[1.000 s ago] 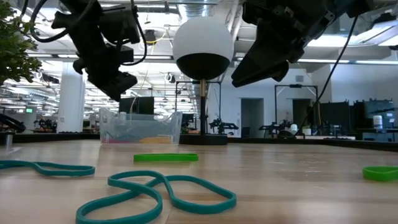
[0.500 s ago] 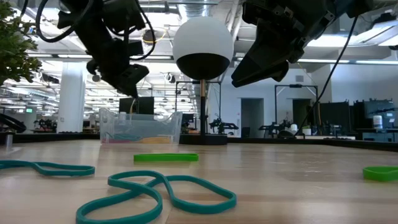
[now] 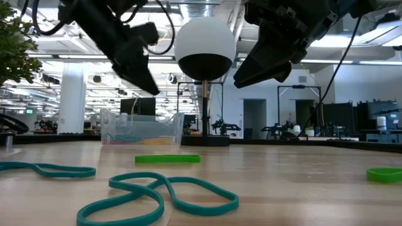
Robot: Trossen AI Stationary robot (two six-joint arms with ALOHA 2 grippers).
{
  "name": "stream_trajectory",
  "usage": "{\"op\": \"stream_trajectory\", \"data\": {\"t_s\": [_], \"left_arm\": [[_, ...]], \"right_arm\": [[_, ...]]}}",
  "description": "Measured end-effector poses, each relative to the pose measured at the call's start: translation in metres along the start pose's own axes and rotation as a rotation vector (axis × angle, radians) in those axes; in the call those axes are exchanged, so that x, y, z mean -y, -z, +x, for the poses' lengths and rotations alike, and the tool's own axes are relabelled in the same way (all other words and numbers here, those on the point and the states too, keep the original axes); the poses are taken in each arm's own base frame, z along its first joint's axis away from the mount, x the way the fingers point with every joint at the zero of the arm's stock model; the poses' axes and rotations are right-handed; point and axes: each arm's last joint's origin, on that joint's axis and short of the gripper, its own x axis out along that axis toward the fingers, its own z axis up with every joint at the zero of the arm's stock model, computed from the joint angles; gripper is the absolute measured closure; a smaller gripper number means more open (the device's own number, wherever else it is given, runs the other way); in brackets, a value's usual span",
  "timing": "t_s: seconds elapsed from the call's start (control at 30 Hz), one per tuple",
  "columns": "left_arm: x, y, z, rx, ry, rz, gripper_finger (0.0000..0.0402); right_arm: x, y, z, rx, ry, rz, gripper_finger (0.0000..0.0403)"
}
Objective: Pick and place items into bin
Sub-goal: Put the blue rubber band into the transparent bin
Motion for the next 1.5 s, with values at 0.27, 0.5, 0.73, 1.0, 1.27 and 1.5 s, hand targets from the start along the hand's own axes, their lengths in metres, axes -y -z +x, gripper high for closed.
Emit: {"op": "stream_trajectory", "data": {"t_s": [0.27, 0.5, 0.73, 1.0, 1.27, 1.5], "left_arm": [[0.023, -0.013, -0.008, 0.151, 0.274, 0.164, 0.0275], [0.018, -0.015, -0.007, 0.181, 0.119, 0.183, 0.0275], [0.006, -0.015, -0.003, 0.169, -0.026, 0.139, 0.0275], [-0.002, -0.012, 0.000, 0.122, -0.070, 0.092, 0.0275], [-0.003, -0.002, 0.000, 0.025, -0.076, 0.023, 0.0275], [-0.004, 0.003, 0.000, -0.017, -0.084, 0.000, 0.0275]], "right_arm": [[-0.001, -0.002, 0.000, 0.018, -0.007, -0.020, 0.0287], [-0.025, -0.010, 0.026, 0.221, -0.198, -0.160, 0.0287], [-0.055, -0.029, 0.086, 0.224, -0.273, -0.268, 0.0287], [-0.097, -0.043, 0.141, 0.023, -0.265, -0.331, 0.0287], [-0.115, -0.036, 0.182, -0.087, -0.186, -0.335, 0.0287], [-0.115, -0.036, 0.185, -0.112, -0.111, -0.321, 0.0287]]}}
